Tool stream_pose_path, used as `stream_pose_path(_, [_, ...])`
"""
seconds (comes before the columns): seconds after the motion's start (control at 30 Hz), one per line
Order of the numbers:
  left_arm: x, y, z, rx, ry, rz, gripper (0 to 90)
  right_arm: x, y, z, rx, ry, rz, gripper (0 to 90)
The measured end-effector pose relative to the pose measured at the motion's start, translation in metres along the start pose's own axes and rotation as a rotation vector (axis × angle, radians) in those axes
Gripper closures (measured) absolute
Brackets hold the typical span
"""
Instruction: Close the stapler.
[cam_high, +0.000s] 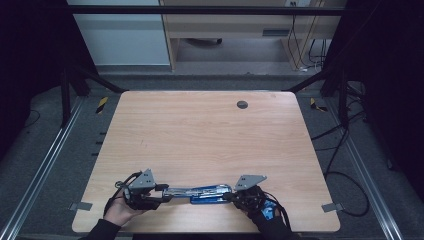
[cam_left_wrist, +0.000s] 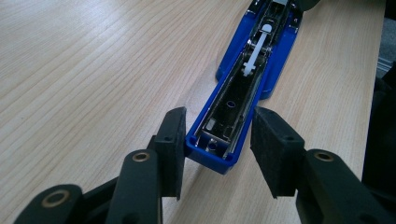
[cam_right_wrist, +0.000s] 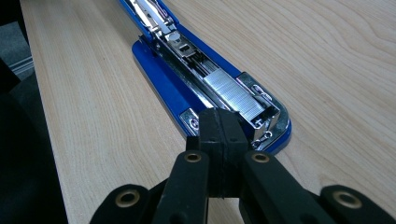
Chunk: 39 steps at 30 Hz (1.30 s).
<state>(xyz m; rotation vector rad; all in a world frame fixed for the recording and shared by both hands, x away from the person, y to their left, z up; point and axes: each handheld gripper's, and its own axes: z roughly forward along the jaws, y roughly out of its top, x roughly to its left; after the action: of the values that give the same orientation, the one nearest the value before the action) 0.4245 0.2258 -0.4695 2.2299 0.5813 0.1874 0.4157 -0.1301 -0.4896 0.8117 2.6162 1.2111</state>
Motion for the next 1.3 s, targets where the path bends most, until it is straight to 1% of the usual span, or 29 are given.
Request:
stream_pose_path(0.33, [0.000, 0.002, 0.000, 0.006, -0.002, -0.003, 55.9, 0.000, 0.000, 0.000, 0.000, 0.000, -0.001, 90.0])
stream_pose_path(0.47, [0.000, 0.005, -0.002, 0.001, -0.005, 0.004, 56.4, 0.000, 0.000, 0.000, 0.001, 0.000, -0.002, 90.0])
stream_pose_path(0.53, [0.001, 0.006, -0.003, 0.014, -0.009, 0.014, 56.6, 0.000, 0.000, 0.000, 0.001, 0.001, -0.001, 90.0])
stream_pose_path(0.57, [0.001, 0.007, -0.003, 0.008, -0.010, 0.008, 56.5, 0.000, 0.000, 0.000, 0.001, 0.000, -0.001, 90.0])
stream_pose_path(0.63, [0.002, 0.007, -0.003, 0.018, -0.013, 0.012, 56.5, 0.000, 0.000, 0.000, 0.001, 0.001, -0.001, 90.0])
stream_pose_path(0.7, [0.001, 0.009, -0.003, 0.017, -0.010, 0.012, 56.5, 0.000, 0.000, 0.000, 0.001, 0.001, -0.002, 90.0])
stream_pose_path(0.77, [0.000, 0.011, -0.004, 0.021, -0.008, 0.021, 56.6, 0.000, 0.000, 0.000, 0.001, 0.001, -0.003, 90.0])
stream_pose_path(0.8, [-0.001, 0.012, -0.004, 0.016, -0.007, 0.015, 56.7, 0.000, 0.000, 0.000, 0.001, 0.002, -0.003, 90.0])
stream_pose_path(0.9, [-0.002, 0.016, -0.006, 0.025, -0.003, 0.036, 57.0, -0.001, 0.000, 0.000, 0.001, 0.002, -0.004, 90.0])
stream_pose_path(1.0, [-0.001, 0.016, -0.006, 0.023, -0.011, 0.027, 57.0, -0.001, 0.000, 0.000, 0.001, 0.002, -0.003, 90.0])
stream_pose_path(1.13, [-0.001, 0.017, -0.006, 0.033, -0.011, 0.037, 57.3, -0.001, 0.001, 0.000, 0.002, 0.003, -0.002, 90.0])
stream_pose_path(1.17, [-0.001, 0.017, -0.006, 0.032, -0.013, 0.033, 57.3, -0.001, 0.001, 0.000, 0.002, 0.002, 0.001, 90.0])
stream_pose_path(1.2, [-0.001, 0.017, -0.006, 0.033, -0.016, 0.031, 57.3, -0.001, 0.001, -0.001, 0.001, 0.001, 0.001, 90.0])
stream_pose_path(1.3, [0.000, 0.018, -0.006, 0.040, -0.021, 0.033, 57.3, -0.002, 0.003, -0.004, -0.024, 0.002, 0.002, 90.0])
